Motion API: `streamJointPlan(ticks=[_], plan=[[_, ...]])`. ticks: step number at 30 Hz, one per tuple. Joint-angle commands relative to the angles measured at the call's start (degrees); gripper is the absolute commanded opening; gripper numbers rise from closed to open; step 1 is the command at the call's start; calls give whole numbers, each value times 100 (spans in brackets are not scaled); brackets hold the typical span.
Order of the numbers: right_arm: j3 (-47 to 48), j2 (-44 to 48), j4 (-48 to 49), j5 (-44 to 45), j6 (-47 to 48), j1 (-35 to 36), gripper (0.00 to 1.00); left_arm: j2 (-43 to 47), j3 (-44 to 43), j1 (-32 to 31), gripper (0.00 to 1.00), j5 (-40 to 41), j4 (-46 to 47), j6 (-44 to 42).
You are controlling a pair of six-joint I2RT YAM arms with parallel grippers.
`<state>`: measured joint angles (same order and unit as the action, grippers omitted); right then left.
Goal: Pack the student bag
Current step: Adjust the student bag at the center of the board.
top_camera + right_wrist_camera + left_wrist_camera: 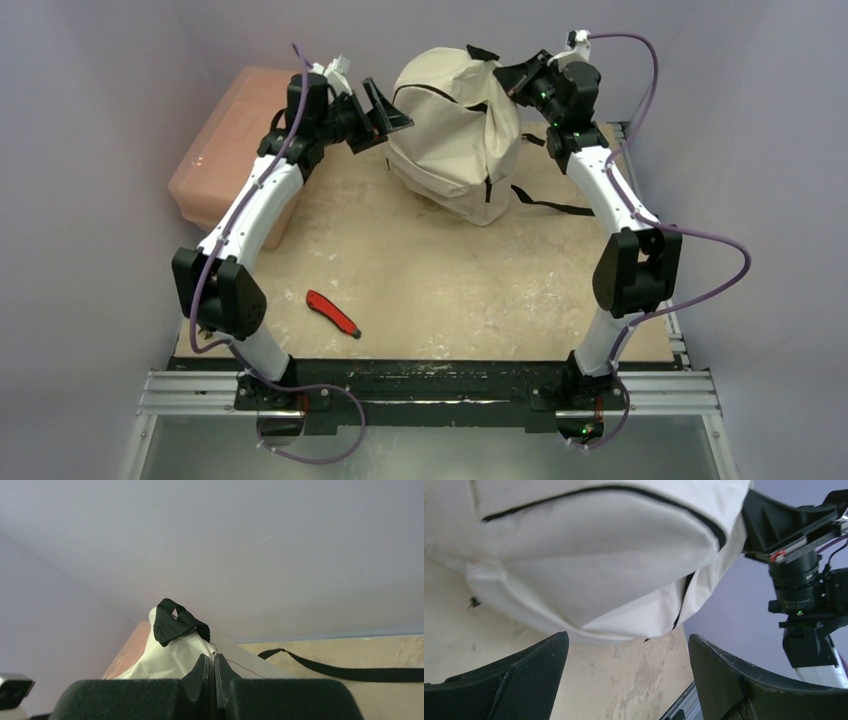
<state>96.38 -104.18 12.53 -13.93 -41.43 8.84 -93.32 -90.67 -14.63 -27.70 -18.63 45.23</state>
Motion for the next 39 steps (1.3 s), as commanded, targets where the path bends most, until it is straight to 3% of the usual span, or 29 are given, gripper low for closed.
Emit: streamJointPlan(ticks=[1, 5, 10, 12, 16, 19, 20, 22, 27, 30, 34, 39], plan=[[-109, 500, 432, -35, 176, 135, 0, -444, -1493, -493, 87, 374, -177, 277], [-305, 671, 425, -4, 332, 187, 0, -834, -2027, -657, 87, 855, -502, 1519], [-479, 877, 443, -11, 435, 265, 0, -1093, -2369, -822, 89, 1478, -554, 2331], [-528, 964, 445, 20, 488, 314, 0, -1361, -2740, -813, 88, 1667, -1190, 2529], [-496, 1114, 334, 63, 644, 475, 0, -1750, -2960, -796, 78, 1780, -1934, 3036], [-410, 1222, 204, 183, 846, 623, 0, -1856, -3064, -783, 57, 1824, -1849, 2909], [-373, 1254, 173, 215, 888, 659, 0, -1881, -3151, -760, 43, 1775, -1848, 2845], [-249, 1319, 76, 262, 959, 682, 0, -1850, -3442, -698, 2, 1789, -1943, 2602], [538, 1553, -426, 516, 1374, 685, 0, -1624, -5175, -668, 0, 2288, -2510, 1219], [942, 1763, -577, 583, 1497, 681, 0, -1246, -5414, -514, 0, 2072, -2319, 1114], [871, 2098, -568, 460, 1487, 680, 0, -610, -4640, -350, 0, 1628, -2053, 1230], [-819, 2781, -71, 685, 1066, 680, 0, 20, -3233, -383, 0, 1465, -1568, 1015]])
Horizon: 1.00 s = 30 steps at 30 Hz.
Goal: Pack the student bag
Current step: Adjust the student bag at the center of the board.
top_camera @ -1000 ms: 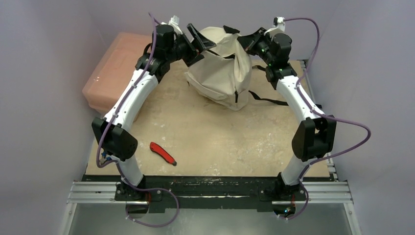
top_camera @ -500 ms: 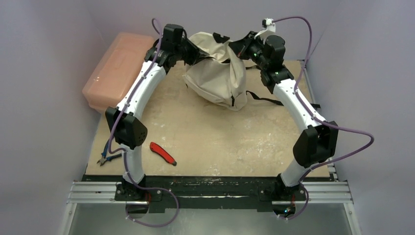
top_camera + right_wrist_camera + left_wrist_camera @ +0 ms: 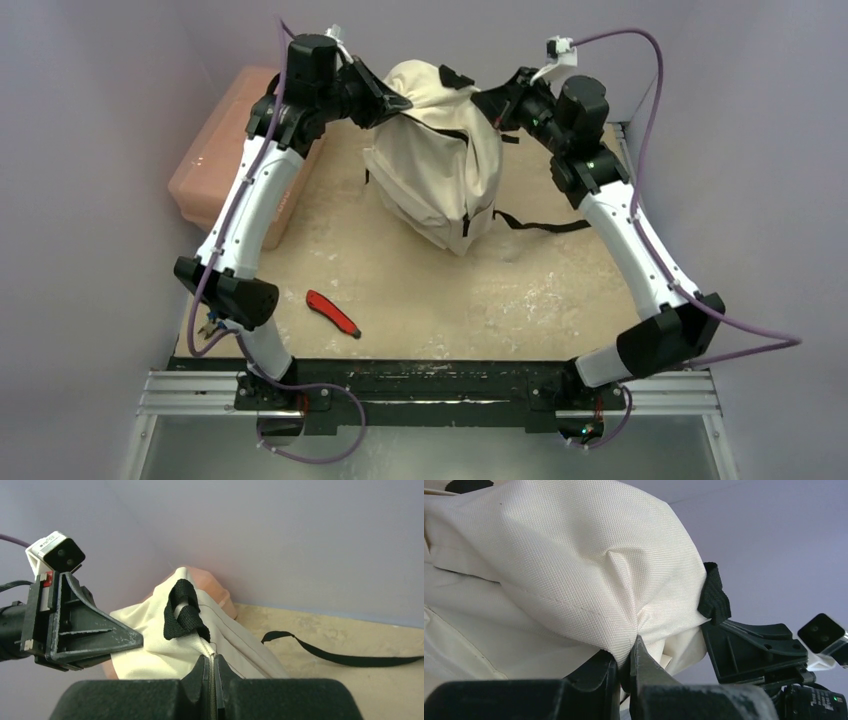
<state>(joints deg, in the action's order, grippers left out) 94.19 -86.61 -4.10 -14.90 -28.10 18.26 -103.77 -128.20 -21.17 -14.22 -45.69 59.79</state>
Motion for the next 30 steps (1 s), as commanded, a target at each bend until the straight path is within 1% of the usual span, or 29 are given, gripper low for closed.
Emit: streamJointPlan(ticks=[1, 3, 4, 6, 8, 9, 11, 14, 15, 17, 19, 20, 21, 22, 23, 25, 28, 30], plan=[[-843, 1068, 1628, 789, -323, -262, 0, 1113, 659, 282, 0, 161, 1130, -482], [-1276, 1137, 1600, 808, -260, -253, 0, 1020, 814, 351, 0, 71, 997, -463], [-1506, 1159, 1591, 969, -188, -213, 0, 872, 947, 360, 0, -41, 930, -467], [-2034, 1157, 1634, 1209, -86, -200, 0, 646, 1323, 317, 0, -295, 1016, -561], [-2360, 1026, 1760, 1461, 42, -200, 0, 400, 1642, 237, 0, -351, 1121, -694], [-2333, 911, 1716, 1550, 194, -200, 0, 256, 1667, 228, 0, -397, 1099, -811], [-1983, 723, 1395, 1207, 258, -208, 0, 112, 1594, 256, 0, -580, 849, -896], [-1614, 807, 1259, 866, 375, -75, 0, 512, 1886, 254, 0, -542, 1194, -959], [-1556, 834, 1238, 880, 383, -59, 0, 660, 1940, 258, 11, -486, 1326, -965], [-1312, 749, 1028, 919, 419, -60, 0, 810, 1754, 283, 39, -443, 1236, -1065], [-1133, 621, 855, 703, 504, -60, 0, 894, 1466, 294, 60, -477, 963, -1250], [-1112, 583, 832, 594, 502, -61, 4, 993, 1431, 289, 65, -476, 843, -1377], [-1118, 580, 818, 458, 476, -64, 12, 1127, 1504, 293, 70, -483, 825, -1454], [-1135, 595, 819, 372, 414, -60, 26, 1293, 1638, 297, 74, -481, 823, -1529], [-1167, 618, 820, 313, 357, -60, 33, 1455, 1810, 297, 77, -494, 869, -1584], [-1240, 663, 867, 149, 346, -62, 42, 1802, 2225, 310, 79, -525, 997, -1655], [-1272, 695, 838, 11, 396, -60, 62, 2219, 2851, 324, 81, -545, 1096, -1673], [-1277, 721, 781, -23, 427, -61, 70, 2381, 3096, 324, 82, -547, 1088, -1721]])
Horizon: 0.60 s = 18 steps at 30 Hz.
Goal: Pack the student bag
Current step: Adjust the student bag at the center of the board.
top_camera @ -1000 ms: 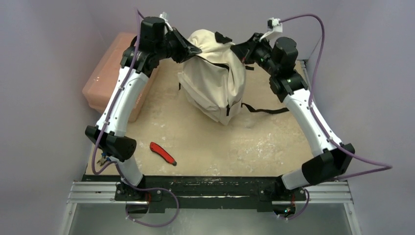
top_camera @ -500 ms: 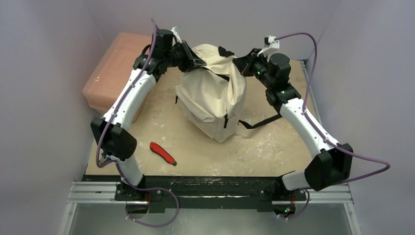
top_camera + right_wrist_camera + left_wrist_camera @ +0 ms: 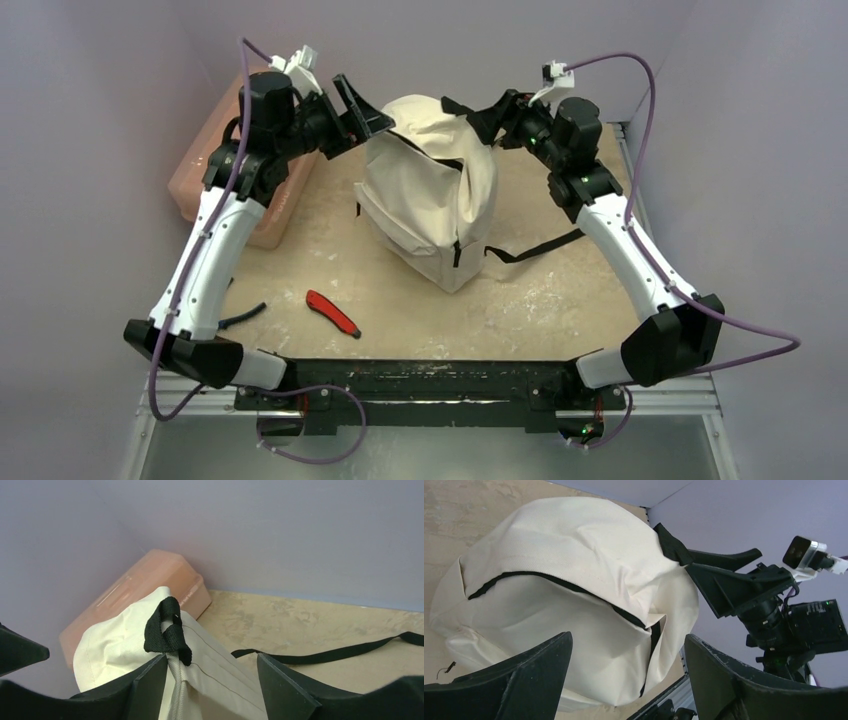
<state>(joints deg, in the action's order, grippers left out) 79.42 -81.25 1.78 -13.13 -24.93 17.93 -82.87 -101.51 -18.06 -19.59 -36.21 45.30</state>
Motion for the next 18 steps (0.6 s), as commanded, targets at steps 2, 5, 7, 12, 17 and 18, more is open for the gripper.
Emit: streamJointPlan(ticks=[2, 5, 7, 12, 17, 18], plan=[[197, 213, 166, -309, 140, -25, 77, 408, 640, 21, 82, -85, 178, -297], [232, 162, 103, -568, 194, -18, 81, 543, 1063, 3, 83, -277, 372, -125], [213, 151, 97, -697, 193, -14, 82, 622, 1508, -4, 83, -504, 749, 124], [303, 247, -43, -952, 263, 82, 90, 681, 1841, -23, 82, -669, 1040, 330], [533, 341, -466, -1099, 446, 172, 93, 417, 2027, -140, 74, -960, 1700, 771], [535, 353, -510, -1074, 484, 208, 94, 253, 2026, -200, 69, -989, 1864, 835]])
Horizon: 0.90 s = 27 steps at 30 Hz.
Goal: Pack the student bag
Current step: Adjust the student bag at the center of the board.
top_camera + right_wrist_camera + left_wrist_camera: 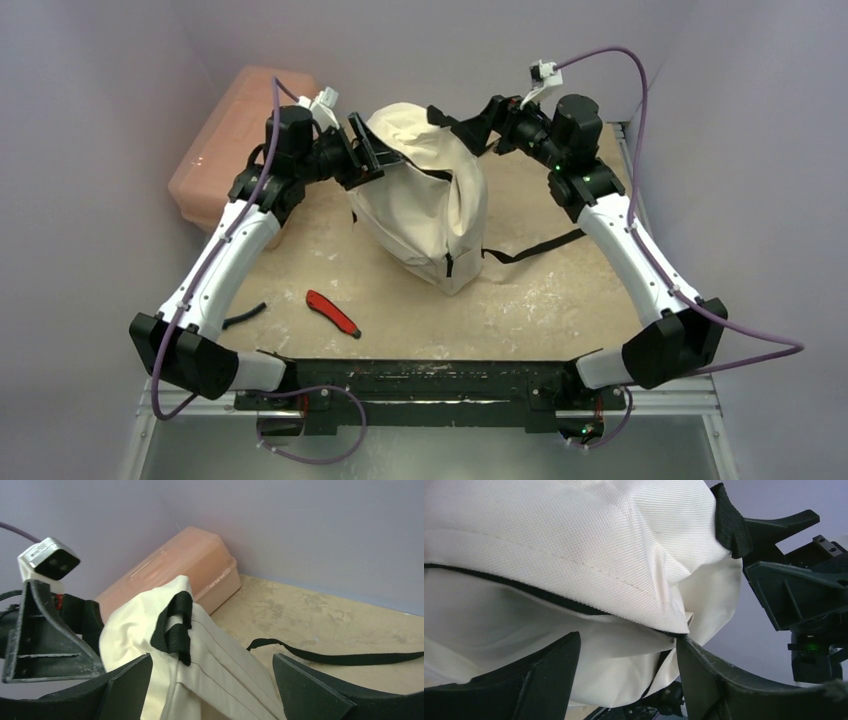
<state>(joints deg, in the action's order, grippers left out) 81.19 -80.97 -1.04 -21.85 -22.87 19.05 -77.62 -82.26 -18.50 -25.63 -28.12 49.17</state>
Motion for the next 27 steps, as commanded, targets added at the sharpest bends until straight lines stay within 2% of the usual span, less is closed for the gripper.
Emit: streamJointPlan(ticks=[1, 6, 10, 13, 18, 23, 27], plan=[[318, 327, -231, -164, 285, 106, 95, -533, 17, -232, 64, -379, 1085, 446], [-40, 225, -88, 154, 333, 39, 97, -1895, -574, -481, 51, -483, 1486, 668], [-300, -241, 291, 54, 333, -482, 98, -3005, -1399, -514, 44, -597, 1360, 513], [-252, -524, 155, -252, 451, -577, 97, -3133, -1367, -514, 44, -575, 1286, 298], [-686, -400, 286, -318, 368, -574, 97, -2644, -835, -447, 51, -540, 1292, 84], [-556, -406, 178, -401, 301, -571, 95, -2092, -1278, -428, 67, -640, 370, -482], [-420, -332, 137, -412, 183, -571, 96, -1544, -1775, -371, 75, -480, -450, -1129]])
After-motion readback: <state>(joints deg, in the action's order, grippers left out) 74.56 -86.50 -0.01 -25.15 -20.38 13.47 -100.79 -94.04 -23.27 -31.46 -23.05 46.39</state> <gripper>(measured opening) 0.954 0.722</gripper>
